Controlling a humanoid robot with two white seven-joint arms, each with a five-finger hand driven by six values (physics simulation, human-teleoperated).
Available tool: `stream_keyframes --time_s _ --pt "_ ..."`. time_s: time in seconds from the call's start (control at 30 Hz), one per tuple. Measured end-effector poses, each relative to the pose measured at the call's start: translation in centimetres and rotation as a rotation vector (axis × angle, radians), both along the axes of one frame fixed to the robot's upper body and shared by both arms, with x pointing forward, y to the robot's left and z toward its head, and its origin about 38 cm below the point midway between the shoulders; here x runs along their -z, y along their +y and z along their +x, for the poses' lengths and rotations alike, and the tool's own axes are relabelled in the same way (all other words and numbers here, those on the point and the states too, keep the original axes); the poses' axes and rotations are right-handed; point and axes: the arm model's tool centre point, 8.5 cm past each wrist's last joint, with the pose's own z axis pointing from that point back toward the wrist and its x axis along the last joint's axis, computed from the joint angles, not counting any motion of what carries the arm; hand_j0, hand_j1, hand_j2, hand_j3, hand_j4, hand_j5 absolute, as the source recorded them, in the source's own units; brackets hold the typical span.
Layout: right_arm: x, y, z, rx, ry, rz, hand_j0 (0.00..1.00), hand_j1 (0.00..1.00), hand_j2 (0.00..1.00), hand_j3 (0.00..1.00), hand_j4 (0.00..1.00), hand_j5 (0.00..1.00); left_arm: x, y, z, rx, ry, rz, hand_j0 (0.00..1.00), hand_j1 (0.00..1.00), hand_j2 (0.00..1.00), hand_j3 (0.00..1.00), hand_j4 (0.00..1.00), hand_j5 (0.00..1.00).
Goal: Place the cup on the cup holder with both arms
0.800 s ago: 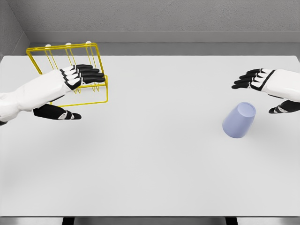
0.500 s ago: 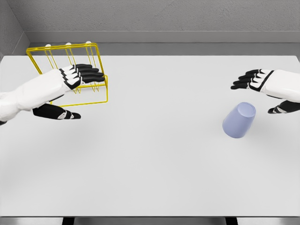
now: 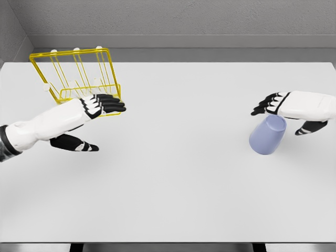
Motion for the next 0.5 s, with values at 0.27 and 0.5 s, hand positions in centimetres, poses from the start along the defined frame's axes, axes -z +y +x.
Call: stream_keyframes --time_s 0.27,0.5 --pt "1.2 0.5 0.3 -0.013 0.001 -0.037 1.0 1.0 1.0 1.0 1.0 1.0 3.0 -3.7 -1.5 0.072 0.177 -0.199 1.0 1.0 1.0 1.0 1.0 1.0" --pt "2.0 1.4 0.2 -0.038 0.012 -0.046 1.0 1.0 1.0 1.0 1.0 1.0 1.9 -4.3 -1.2 0.107 0.362 -0.412 1.0 1.0 1.0 1.0 1.0 1.0"
